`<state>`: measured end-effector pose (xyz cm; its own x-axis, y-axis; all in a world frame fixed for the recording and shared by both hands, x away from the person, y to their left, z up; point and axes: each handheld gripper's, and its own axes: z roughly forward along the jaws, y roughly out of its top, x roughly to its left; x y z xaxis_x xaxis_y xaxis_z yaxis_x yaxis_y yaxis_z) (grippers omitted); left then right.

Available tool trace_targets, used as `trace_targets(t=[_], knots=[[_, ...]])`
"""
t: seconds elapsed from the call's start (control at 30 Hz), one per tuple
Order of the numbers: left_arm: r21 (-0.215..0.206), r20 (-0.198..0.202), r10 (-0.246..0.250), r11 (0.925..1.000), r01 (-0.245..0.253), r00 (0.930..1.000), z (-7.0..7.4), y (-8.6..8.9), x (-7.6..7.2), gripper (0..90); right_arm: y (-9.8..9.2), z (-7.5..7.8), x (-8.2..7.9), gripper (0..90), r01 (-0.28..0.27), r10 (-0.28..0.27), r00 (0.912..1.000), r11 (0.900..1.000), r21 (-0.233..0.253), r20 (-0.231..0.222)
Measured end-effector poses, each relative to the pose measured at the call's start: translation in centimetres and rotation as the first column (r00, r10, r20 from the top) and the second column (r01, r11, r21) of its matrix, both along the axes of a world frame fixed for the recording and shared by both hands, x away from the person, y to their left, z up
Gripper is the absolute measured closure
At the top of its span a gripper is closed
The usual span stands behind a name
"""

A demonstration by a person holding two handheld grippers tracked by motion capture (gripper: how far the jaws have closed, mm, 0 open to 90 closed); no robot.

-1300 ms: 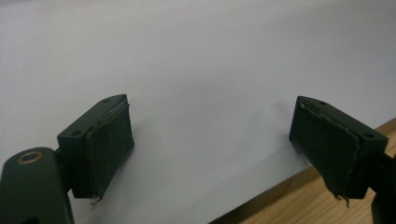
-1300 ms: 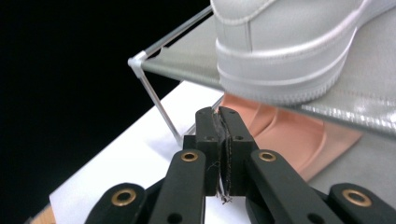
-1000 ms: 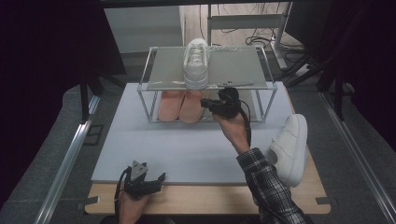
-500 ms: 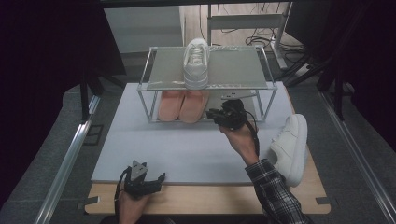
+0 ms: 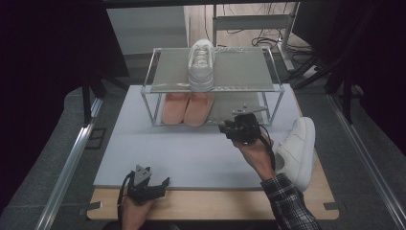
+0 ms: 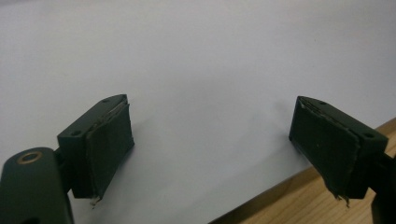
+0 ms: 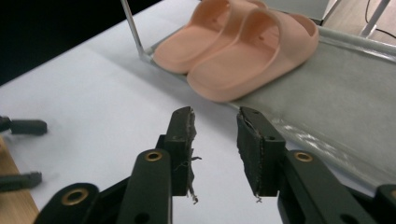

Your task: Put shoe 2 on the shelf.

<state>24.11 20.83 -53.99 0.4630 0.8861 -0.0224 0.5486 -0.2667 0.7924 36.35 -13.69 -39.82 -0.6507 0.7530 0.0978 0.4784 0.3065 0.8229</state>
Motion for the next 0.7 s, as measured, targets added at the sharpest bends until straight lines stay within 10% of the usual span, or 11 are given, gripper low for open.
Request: trace_targets(t=[0.7], knots=[[-0.001,0.002,0.000,1.0000,0.000,1.0000,0.0,0.0,0.0,13.2,-4.3,-1.6,-3.8,45.5,0.089,-0.083,0.9949,0.990,-0.107,0.058]])
